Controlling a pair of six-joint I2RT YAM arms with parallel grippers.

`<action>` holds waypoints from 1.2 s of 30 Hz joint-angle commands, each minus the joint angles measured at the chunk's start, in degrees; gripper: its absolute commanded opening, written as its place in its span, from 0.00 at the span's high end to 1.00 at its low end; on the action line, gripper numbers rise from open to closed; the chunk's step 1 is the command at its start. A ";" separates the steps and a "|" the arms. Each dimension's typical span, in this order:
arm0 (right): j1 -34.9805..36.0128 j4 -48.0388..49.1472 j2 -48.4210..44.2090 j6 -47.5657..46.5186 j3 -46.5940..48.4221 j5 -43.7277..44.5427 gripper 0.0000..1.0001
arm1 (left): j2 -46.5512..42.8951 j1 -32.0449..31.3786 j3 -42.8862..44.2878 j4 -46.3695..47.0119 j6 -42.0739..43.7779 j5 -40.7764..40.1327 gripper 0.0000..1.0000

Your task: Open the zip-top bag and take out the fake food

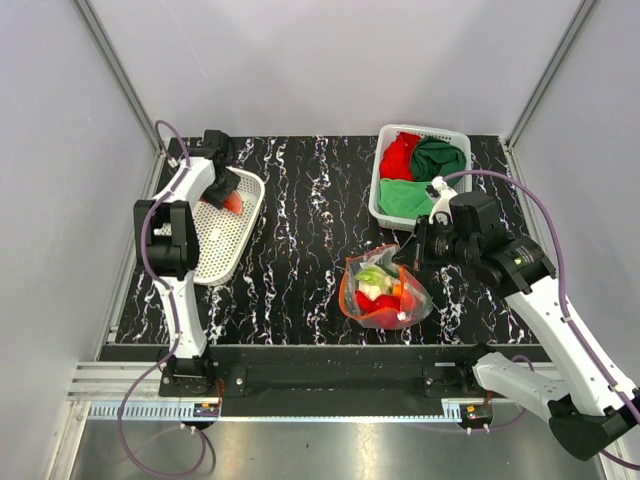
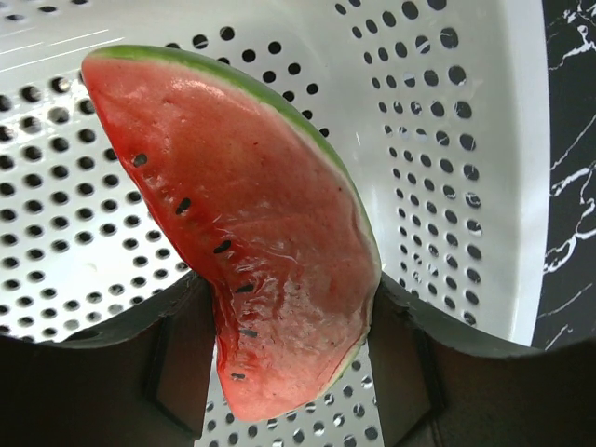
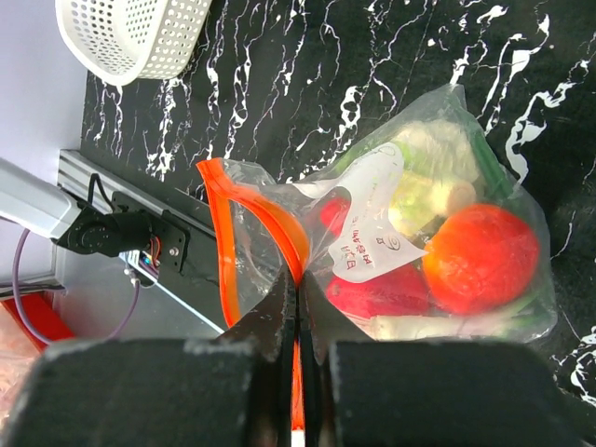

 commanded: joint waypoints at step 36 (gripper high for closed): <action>0.20 13.53 3.73 5.51 -1.70 -3.66 1.00 | -48.41 -40.53 -25.01 11.52 22.61 24.36 0.54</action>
